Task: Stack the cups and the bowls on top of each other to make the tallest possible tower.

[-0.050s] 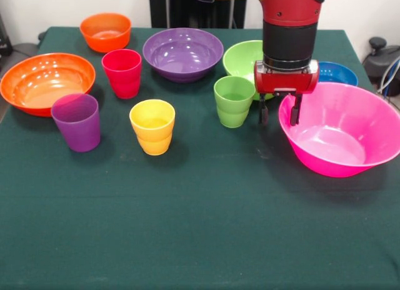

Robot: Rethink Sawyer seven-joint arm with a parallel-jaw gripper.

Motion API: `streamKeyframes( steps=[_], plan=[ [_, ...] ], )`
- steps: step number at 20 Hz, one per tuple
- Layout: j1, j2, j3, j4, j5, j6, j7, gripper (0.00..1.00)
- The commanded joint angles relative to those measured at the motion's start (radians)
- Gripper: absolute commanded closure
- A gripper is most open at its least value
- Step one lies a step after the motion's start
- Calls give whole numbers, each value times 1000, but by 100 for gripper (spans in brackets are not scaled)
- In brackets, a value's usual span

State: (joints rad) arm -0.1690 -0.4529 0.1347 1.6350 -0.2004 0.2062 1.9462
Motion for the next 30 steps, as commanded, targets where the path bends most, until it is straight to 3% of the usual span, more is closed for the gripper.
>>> streamKeyframes(
  steps=[1,25,30],
  plan=[
    [8,20,30,-22,-57,34,14,0],
    [3,5,33,-16,-55,50,9,0],
    [7,-37,33,12,-49,75,10,0]
  ],
)
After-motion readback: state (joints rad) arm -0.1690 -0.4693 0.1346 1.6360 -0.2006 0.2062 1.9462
